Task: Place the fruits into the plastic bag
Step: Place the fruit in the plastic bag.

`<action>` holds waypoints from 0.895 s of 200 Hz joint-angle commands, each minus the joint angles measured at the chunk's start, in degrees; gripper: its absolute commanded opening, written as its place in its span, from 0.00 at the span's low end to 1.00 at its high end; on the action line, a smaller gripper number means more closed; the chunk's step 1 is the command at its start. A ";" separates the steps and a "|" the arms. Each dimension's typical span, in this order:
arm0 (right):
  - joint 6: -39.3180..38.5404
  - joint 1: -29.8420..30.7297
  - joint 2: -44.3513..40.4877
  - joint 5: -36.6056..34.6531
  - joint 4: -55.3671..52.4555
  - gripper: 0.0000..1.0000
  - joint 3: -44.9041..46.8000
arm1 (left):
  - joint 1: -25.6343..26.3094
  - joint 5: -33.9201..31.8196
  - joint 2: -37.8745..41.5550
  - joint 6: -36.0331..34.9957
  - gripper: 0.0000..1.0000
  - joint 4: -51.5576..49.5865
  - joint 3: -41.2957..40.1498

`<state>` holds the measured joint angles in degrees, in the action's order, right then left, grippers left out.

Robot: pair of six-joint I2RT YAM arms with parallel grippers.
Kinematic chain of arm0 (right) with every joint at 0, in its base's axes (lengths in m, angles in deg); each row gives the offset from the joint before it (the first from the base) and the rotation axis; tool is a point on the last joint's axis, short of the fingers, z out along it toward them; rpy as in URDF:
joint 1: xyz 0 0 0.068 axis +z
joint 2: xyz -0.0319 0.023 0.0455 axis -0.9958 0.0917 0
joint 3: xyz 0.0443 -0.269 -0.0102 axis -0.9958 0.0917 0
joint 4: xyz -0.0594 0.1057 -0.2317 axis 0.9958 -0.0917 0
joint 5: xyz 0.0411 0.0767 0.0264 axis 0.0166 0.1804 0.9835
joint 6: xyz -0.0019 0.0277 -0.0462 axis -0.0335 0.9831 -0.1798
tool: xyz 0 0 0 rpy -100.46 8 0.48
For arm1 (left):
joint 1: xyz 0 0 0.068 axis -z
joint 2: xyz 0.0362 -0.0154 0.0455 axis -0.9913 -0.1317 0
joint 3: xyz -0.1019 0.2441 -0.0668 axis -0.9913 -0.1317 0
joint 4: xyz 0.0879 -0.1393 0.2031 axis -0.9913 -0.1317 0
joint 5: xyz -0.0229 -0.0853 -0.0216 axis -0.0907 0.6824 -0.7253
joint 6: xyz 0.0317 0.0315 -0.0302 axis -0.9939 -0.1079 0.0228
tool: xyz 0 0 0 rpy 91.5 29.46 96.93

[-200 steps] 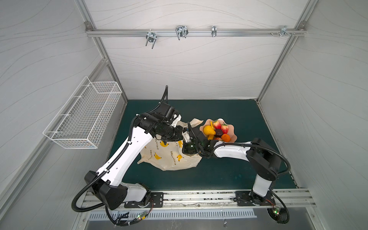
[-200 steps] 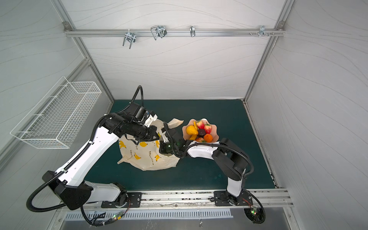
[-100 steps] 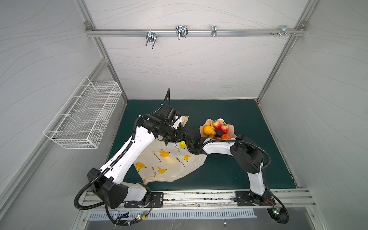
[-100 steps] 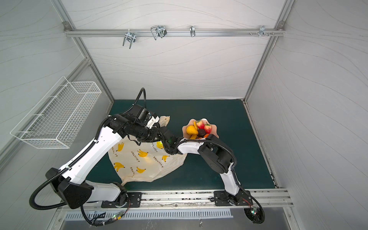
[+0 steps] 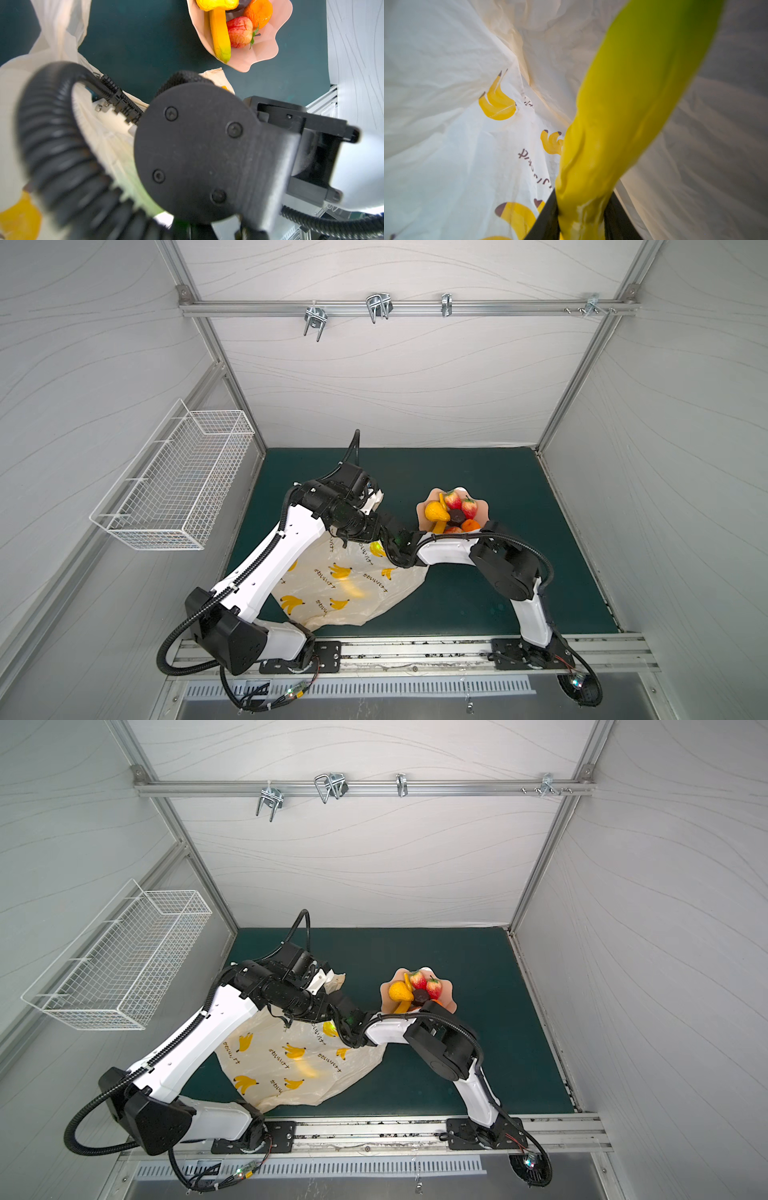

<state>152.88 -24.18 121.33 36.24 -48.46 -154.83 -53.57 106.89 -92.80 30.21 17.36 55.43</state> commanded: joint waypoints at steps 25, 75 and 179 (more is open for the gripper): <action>7.31 1.24 1.08 2.63 5.04 0.34 3.50 | -0.21 2.28 0.09 0.05 0.00 14.83 0.35; 8.86 1.31 1.16 -3.45 4.09 0.38 4.45 | 1.59 5.51 1.84 4.73 0.00 20.89 -2.09; 13.68 1.04 3.67 0.18 10.10 0.64 5.20 | 1.92 7.39 1.88 3.41 0.00 20.47 -1.54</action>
<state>164.73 -25.19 124.34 33.22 -38.07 -150.64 -52.32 110.63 -91.14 35.11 24.95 51.46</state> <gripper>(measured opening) 0.592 0.054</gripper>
